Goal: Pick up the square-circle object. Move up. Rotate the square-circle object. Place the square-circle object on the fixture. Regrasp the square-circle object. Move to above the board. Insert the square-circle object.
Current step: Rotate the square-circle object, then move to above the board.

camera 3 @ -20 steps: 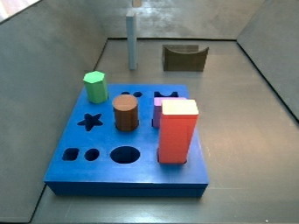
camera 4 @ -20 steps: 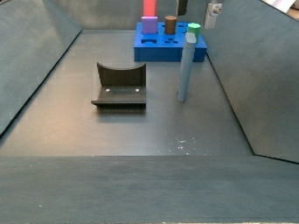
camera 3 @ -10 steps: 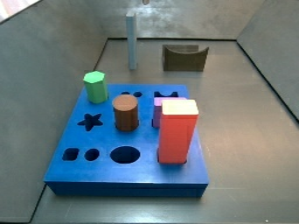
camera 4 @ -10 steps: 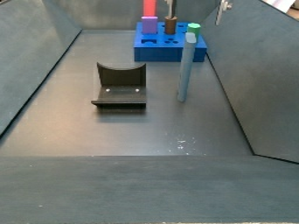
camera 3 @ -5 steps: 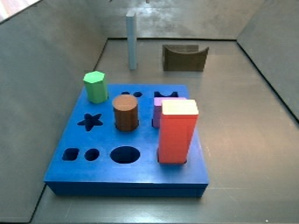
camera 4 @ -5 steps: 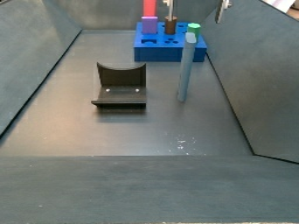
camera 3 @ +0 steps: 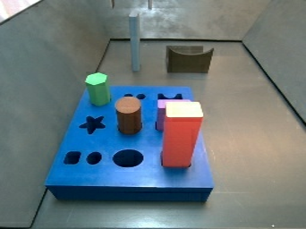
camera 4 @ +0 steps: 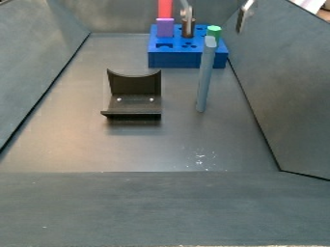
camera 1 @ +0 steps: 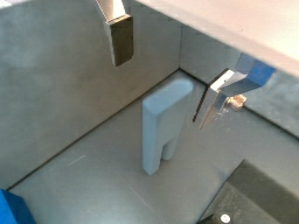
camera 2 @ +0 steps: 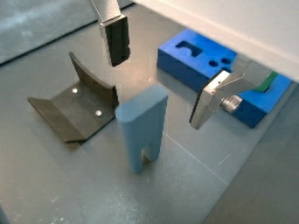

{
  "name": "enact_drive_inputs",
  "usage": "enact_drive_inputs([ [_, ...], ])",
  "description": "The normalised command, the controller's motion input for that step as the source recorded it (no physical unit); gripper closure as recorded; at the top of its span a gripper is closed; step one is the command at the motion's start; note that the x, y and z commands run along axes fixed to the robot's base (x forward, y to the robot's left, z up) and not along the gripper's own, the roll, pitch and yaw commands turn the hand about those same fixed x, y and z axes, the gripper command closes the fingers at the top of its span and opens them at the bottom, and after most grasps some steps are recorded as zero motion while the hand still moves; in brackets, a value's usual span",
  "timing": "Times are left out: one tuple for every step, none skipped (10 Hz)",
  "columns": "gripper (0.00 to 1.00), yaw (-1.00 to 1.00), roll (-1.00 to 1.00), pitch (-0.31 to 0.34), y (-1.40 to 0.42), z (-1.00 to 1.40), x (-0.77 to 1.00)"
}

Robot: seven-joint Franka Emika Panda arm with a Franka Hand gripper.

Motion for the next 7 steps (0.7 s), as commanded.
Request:
enact_drive_inputs([
  [0.00,0.05,-0.10,-0.016,0.01,-1.00,0.04],
  [0.00,0.04,-0.08,-0.041,0.00,-0.73,0.02],
  [0.00,0.04,-0.07,-0.047,0.00,-0.62,0.01],
  [0.00,0.04,-0.05,-0.060,0.01,-0.40,0.01],
  [0.00,0.04,-0.04,-0.059,0.01,-0.24,0.01],
  [1.00,0.03,-0.03,-0.055,0.00,0.00,0.00],
  [1.00,-0.20,0.15,0.099,-0.17,1.00,-0.02],
])
